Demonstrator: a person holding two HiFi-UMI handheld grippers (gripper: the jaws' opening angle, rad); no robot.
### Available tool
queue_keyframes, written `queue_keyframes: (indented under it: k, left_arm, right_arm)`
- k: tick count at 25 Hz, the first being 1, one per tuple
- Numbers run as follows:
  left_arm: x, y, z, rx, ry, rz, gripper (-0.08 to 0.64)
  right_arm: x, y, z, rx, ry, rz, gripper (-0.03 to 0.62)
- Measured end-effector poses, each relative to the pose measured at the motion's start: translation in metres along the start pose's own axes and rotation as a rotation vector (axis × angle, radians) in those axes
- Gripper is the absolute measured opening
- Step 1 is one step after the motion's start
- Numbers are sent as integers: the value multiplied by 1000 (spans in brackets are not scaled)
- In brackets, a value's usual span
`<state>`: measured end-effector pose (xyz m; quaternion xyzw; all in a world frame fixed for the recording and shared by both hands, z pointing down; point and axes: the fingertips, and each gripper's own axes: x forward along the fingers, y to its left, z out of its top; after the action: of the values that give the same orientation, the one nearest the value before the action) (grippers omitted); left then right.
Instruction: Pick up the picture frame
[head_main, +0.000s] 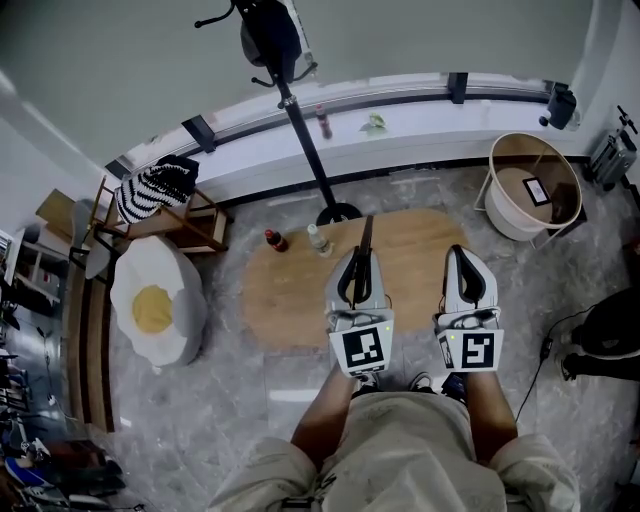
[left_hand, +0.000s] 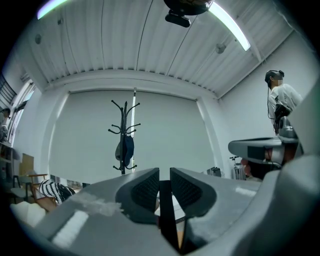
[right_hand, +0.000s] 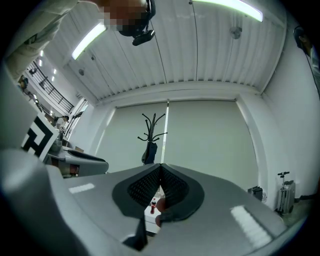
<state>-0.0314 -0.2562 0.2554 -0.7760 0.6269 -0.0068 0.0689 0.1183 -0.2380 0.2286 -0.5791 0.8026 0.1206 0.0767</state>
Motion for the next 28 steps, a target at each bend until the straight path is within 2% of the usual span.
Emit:
queue_keyframes:
  k: [7,17,25,28]
  left_arm:
    - [9,5,29,-12,-50,9,78]
    - [5,5,55,55,-168,-14,78]
    - [-1,3,50,80,-167,-31,78]
    - [-1,3,48,68,-161,-28,78]
  right_arm:
    - [11,-3,17,-14,-34,6,2]
    - [13,-14,35,-49,-88,-38,2]
    - [9,-13,32,-51,-83,-45,2]
    - [9,-12,31,-51,-79,-42,2]
